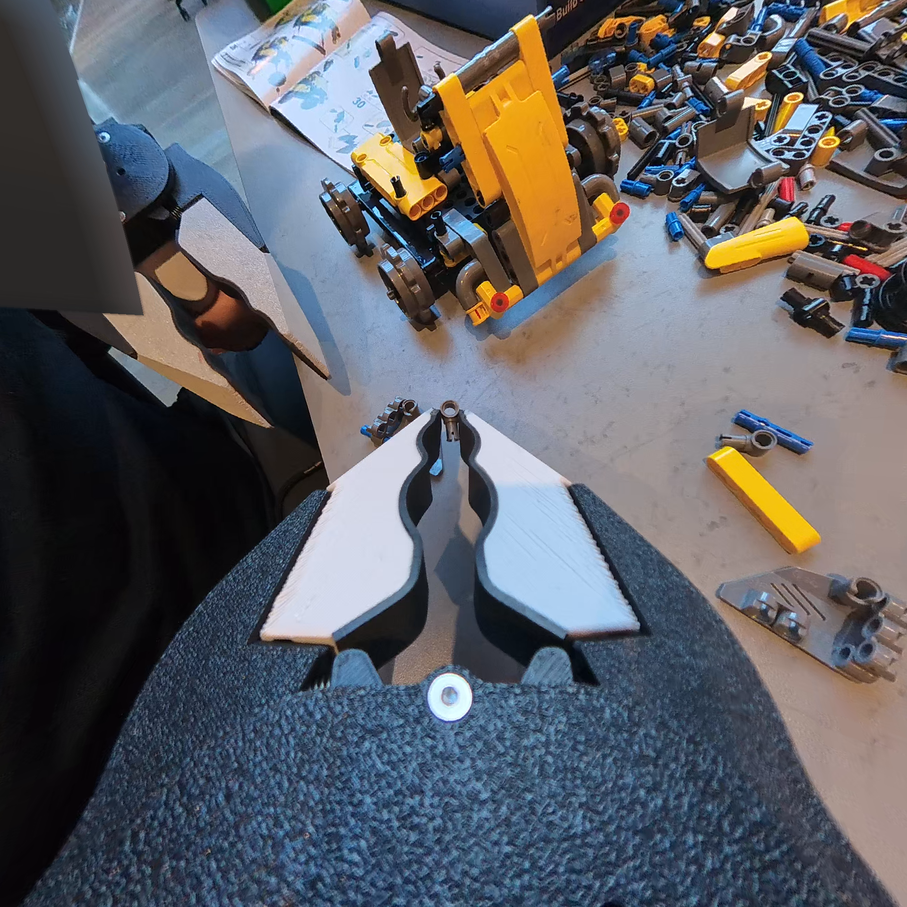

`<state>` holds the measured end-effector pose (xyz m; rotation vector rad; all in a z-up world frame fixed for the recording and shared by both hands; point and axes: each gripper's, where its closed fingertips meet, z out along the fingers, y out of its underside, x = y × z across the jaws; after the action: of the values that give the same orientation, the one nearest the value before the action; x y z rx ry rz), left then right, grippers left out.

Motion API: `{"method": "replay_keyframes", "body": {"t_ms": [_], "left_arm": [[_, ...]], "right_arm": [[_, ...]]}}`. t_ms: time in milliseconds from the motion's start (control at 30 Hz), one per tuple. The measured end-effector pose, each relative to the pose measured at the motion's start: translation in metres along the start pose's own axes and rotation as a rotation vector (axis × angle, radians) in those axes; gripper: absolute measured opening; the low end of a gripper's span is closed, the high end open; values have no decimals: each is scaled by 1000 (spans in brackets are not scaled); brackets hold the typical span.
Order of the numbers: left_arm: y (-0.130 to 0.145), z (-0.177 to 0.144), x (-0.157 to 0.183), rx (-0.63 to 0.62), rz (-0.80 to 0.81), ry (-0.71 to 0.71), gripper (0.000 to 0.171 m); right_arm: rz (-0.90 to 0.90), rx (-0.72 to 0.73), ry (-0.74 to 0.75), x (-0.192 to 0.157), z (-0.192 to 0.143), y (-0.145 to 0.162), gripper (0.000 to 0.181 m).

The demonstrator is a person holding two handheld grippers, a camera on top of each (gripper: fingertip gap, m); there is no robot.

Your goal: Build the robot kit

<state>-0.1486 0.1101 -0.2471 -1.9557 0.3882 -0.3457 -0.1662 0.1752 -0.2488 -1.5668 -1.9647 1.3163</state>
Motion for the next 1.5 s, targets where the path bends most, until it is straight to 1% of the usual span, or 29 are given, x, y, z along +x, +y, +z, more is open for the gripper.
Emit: {"method": "replay_keyframes", "body": {"t_ms": [267, 433, 600, 833, 900, 1000, 1067, 1167, 1200, 1267, 1367, 1500], "left_arm": [[1, -3, -6, -16, -16, -31, 30], [0, -4, -10, -9, -43, -41, 30], [0, 2, -12, -24, -65, -57, 30], [-3, 10, -14, -34, -86, -64, 30], [-4, 12, -15, -36, -91, -67, 31], [-10, 14, -15, -25, -85, -67, 31], [-16, 14, -15, -9, -73, -75, 31], [-23, 12, -12, 25, -73, -74, 29], [-25, 12, -10, 36, -81, -63, 27], [-25, 11, 0, 48, -102, -3, 12], [-22, 12, 9, 44, -137, 53, 12], [-25, 11, 11, 55, -171, 76, 16]], "right_arm": [[22, 23, 21, 4, -2, -3, 7], [76, 130, 66, 15, -15, -15, 7], [140, 225, 22, 18, -27, -25, 7], [185, 285, -26, 19, -34, -30, 7], [192, 313, -70, 12, -34, -35, 6], [227, 365, -203, -12, -28, -44, 6], [245, 358, -214, -21, -20, -40, 6], [240, 351, -233, -46, -8, -34, 7], [238, 357, -244, -55, -6, -33, 7], [212, 380, -230, -67, -3, -30, 7], [172, 475, -202, -73, -7, -28, 7], [273, 639, -248, -70, -22, -37, 7]]}}
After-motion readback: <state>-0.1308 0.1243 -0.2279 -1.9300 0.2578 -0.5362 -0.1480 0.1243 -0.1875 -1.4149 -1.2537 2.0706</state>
